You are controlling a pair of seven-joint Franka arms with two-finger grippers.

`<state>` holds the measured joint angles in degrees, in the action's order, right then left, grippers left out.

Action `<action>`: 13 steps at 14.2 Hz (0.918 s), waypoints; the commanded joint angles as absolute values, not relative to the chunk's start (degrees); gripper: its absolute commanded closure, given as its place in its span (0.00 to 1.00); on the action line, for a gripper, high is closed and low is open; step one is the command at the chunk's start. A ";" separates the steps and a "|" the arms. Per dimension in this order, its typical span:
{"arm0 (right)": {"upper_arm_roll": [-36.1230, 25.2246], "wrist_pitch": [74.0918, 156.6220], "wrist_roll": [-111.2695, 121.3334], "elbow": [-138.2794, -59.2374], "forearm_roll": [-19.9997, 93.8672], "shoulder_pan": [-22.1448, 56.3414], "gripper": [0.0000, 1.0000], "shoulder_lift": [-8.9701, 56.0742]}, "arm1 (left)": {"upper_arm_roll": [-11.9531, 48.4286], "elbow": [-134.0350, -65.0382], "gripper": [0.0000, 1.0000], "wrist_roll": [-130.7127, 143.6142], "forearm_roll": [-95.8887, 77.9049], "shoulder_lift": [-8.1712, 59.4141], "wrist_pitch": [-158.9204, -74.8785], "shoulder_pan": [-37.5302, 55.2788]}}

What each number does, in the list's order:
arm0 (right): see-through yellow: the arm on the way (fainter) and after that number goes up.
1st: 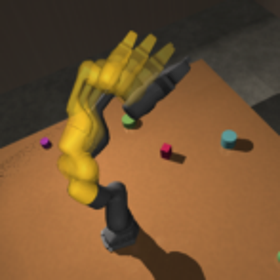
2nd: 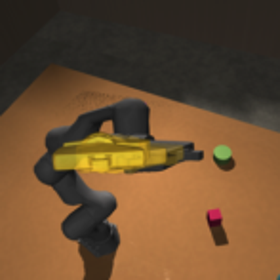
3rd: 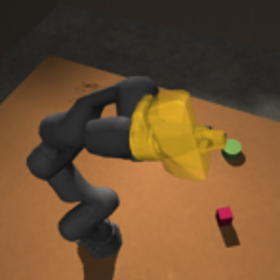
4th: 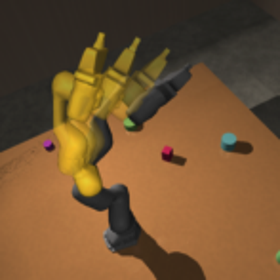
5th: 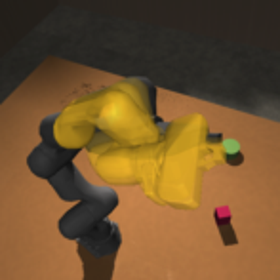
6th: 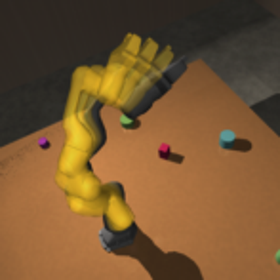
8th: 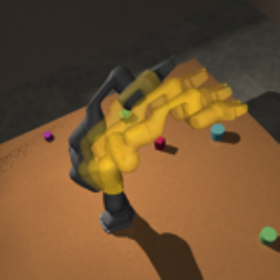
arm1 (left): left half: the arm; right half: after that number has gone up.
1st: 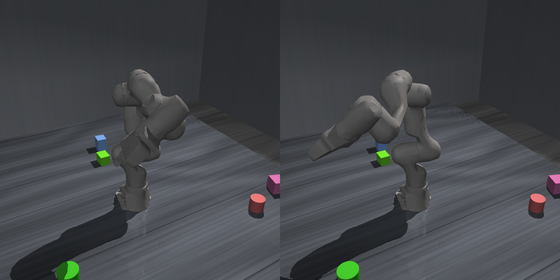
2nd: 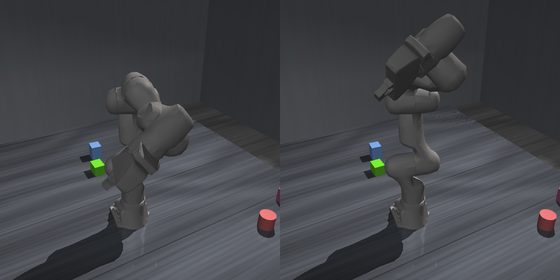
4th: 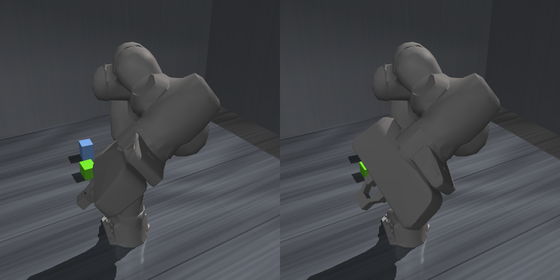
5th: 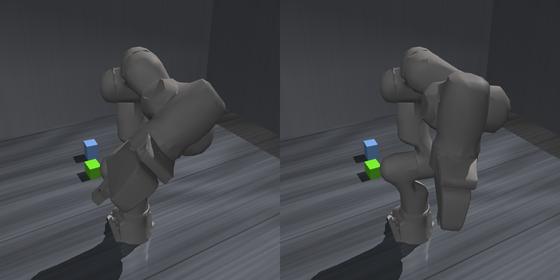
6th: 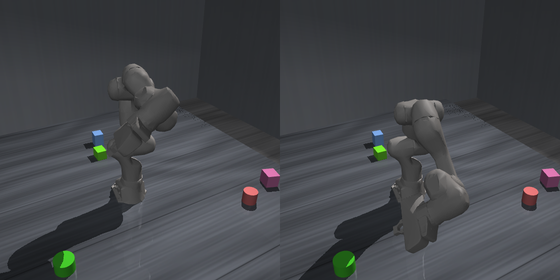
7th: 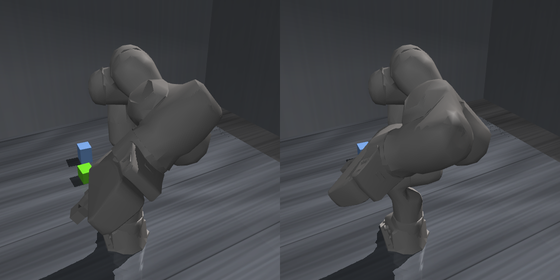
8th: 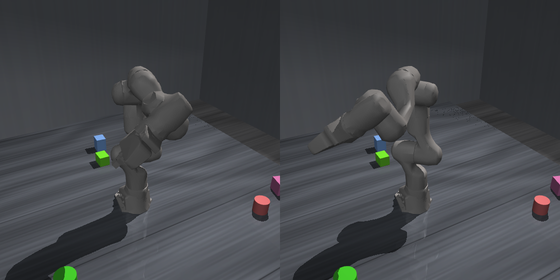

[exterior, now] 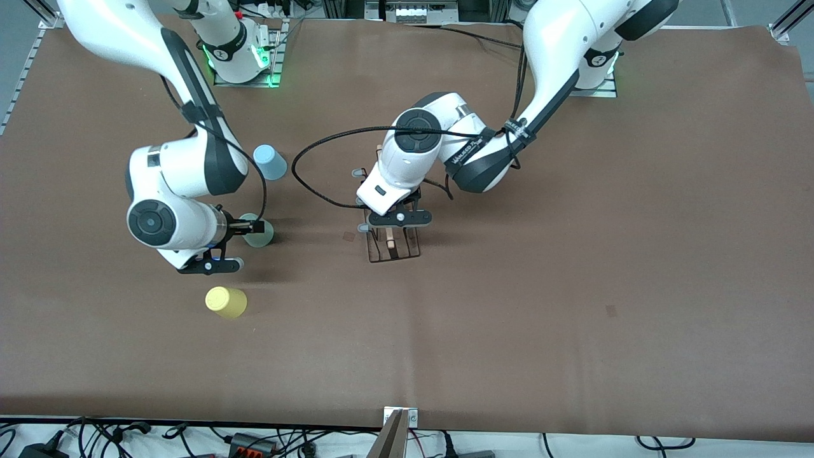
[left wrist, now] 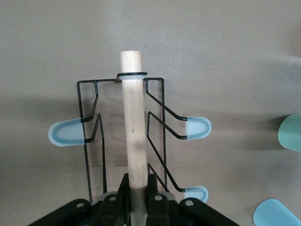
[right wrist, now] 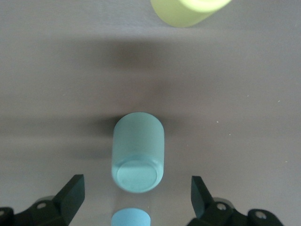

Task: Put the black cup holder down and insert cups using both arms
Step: 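Open the left gripper on the holder while the right gripper grips the cup, then lift the teal cup with the right gripper while the left gripper withdraws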

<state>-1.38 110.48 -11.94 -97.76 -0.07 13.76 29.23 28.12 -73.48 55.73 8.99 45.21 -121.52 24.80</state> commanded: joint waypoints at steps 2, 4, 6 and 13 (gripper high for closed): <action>-1.41 113.73 -17.48 -101.33 2.63 13.27 0.00 27.77 | 27.68 -70.75 0.66 56.51 9.85 44.83 -120.24 24.70; -1.41 114.60 -17.58 -102.83 5.17 13.36 0.00 27.69 | 28.30 -70.58 0.58 56.16 9.32 43.16 -118.23 22.25; -1.41 115.40 -17.58 -104.06 5.89 13.18 0.00 27.69 | 28.74 -70.49 0.54 54.07 9.40 40.19 -112.35 17.95; -1.49 115.93 -17.49 -105.73 5.89 12.83 0.00 28.92 | 28.30 -70.84 0.44 30.00 9.85 29.19 -91.53 -0.33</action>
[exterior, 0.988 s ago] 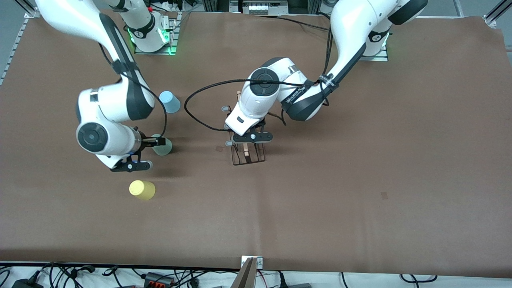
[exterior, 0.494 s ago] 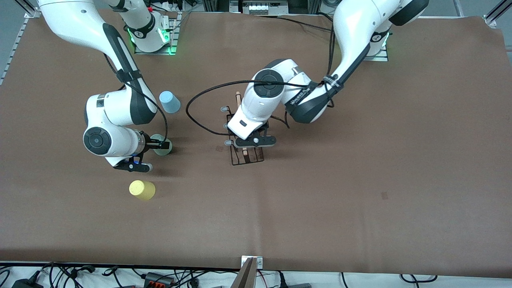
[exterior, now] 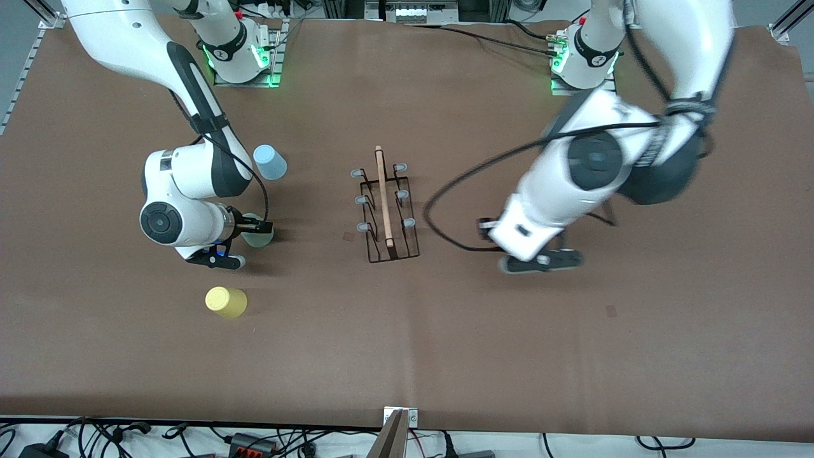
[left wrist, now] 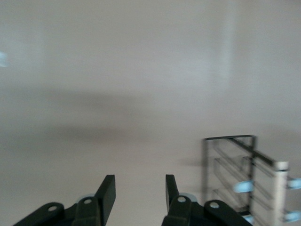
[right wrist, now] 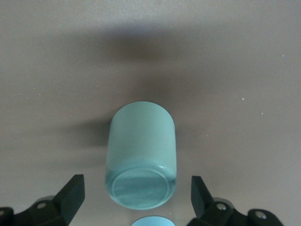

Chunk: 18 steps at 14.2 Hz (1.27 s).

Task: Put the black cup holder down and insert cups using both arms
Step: 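Lift the teal cup with the right gripper while the left gripper withdraws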

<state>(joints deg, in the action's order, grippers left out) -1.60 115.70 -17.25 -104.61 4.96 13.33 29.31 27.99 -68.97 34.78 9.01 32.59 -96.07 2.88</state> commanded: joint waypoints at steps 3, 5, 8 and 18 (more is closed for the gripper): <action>-1.84 113.82 -17.40 -105.03 5.80 12.57 0.58 28.74 | 23.76 -73.90 0.00 24.81 9.49 22.18 -87.63 -3.95; -1.85 113.73 -16.44 -102.50 5.80 12.83 0.88 28.21 | 18.05 -77.41 0.00 18.13 8.88 15.94 -86.23 -4.22; -1.32 103.94 -16.61 -92.16 6.06 13.70 0.91 28.04 | 12.22 -82.43 0.00 12.78 4.14 7.24 -86.22 -8.15; 15.11 95.27 -26.18 -80.07 6.06 20.65 0.91 27.86 | 12.04 -97.12 0.00 2.99 -0.35 -3.34 -90.44 -11.69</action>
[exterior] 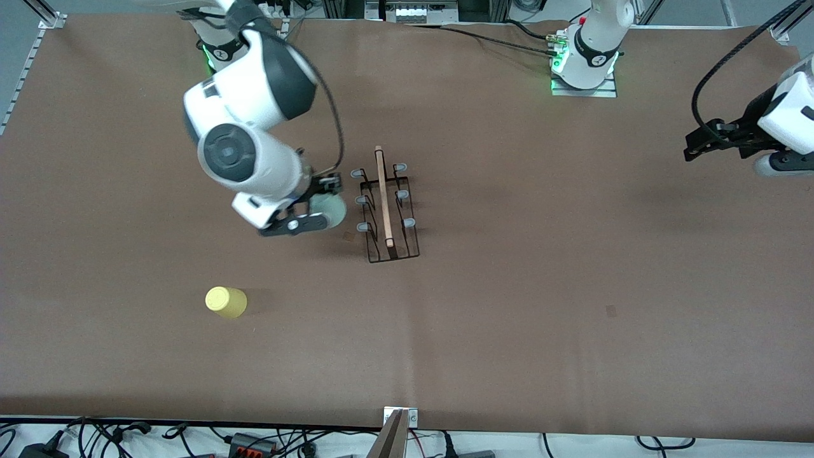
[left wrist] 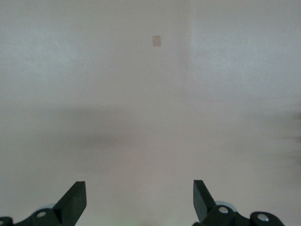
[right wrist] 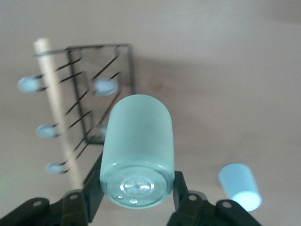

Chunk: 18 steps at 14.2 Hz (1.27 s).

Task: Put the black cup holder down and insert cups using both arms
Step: 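Hang the teal cup on a holder peg and open the right gripper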

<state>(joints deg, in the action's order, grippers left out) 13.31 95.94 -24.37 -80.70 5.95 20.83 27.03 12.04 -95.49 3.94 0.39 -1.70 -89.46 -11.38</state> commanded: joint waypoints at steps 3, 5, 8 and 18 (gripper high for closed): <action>15.03 95.10 -26.37 -81.55 6.06 22.67 0.90 28.65 | 11.87 -95.80 0.00 2.99 -0.44 -2.38 -90.53 -11.78; 15.03 94.75 -26.37 -83.40 6.06 23.03 0.90 29.09 | 11.87 -94.92 0.00 2.99 -0.44 -2.11 -90.44 -12.04; 15.03 90.80 -26.19 -83.85 5.98 22.59 0.90 28.92 | 11.34 -94.75 0.00 2.99 -0.70 -1.58 -90.44 -12.22; 15.03 91.05 -26.10 -84.11 8.09 23.56 0.90 30.14 | 11.34 -93.87 0.00 2.99 -0.44 -1.41 -89.74 -12.22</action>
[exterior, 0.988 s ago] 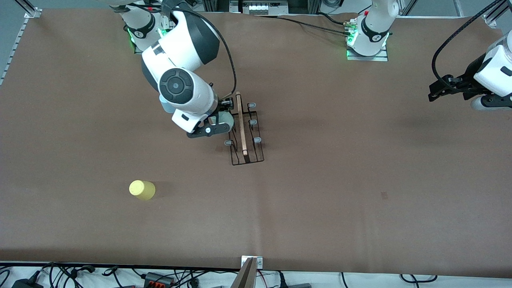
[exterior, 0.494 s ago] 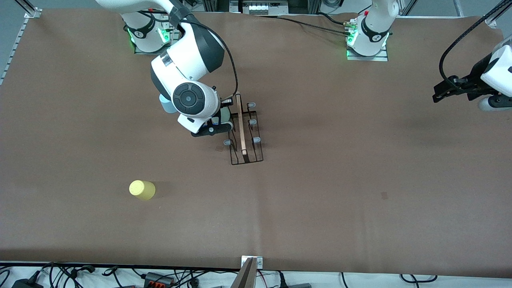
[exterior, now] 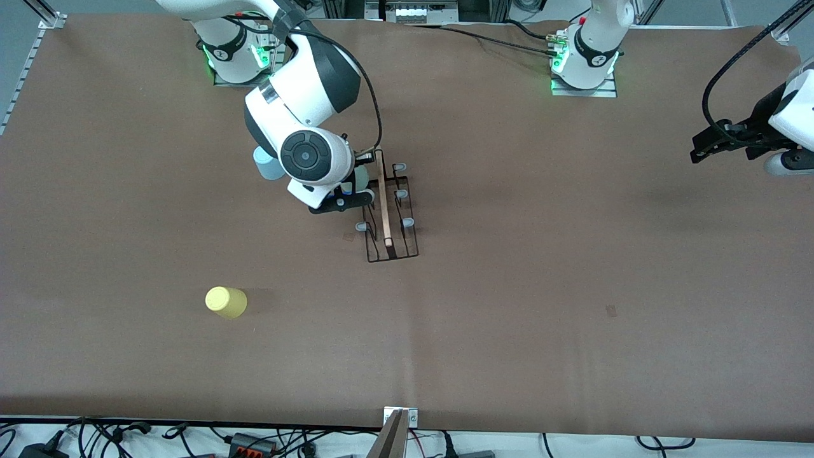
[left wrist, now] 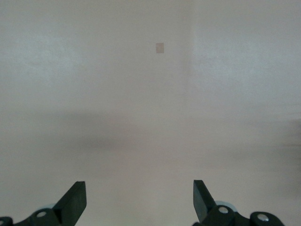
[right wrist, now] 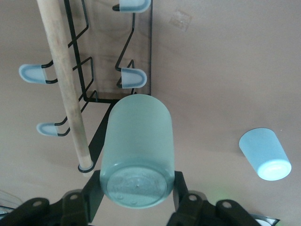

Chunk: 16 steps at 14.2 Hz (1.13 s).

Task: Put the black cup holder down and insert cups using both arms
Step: 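Hang the teal cup on a holder peg and open the right gripper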

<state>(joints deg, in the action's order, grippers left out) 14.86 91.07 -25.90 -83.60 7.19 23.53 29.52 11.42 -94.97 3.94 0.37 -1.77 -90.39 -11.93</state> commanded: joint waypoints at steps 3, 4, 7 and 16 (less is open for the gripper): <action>15.03 91.32 -25.84 -84.20 8.09 23.64 0.90 31.90 | 11.34 -93.87 0.00 2.99 -0.44 -1.41 -89.74 -12.22; 15.03 91.67 -25.84 -84.11 8.00 23.47 0.90 32.60 | 11.34 -93.87 0.00 2.99 -0.44 -1.41 -89.74 -12.22; 15.03 94.21 -26.36 -84.11 8.17 23.64 0.39 33.49 | 11.34 -93.78 0.00 2.90 -0.44 -1.41 -89.74 -12.22; 7.41 98.42 -35.08 -78.50 6.51 17.68 0.00 29.09 | 11.34 -93.78 0.00 2.90 -0.44 -1.41 -89.56 -12.22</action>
<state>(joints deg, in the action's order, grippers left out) 10.25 96.17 -34.85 -79.75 6.87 20.09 29.21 11.40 -94.96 3.94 0.37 -1.77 -90.36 -11.94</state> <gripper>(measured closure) 0.000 0.000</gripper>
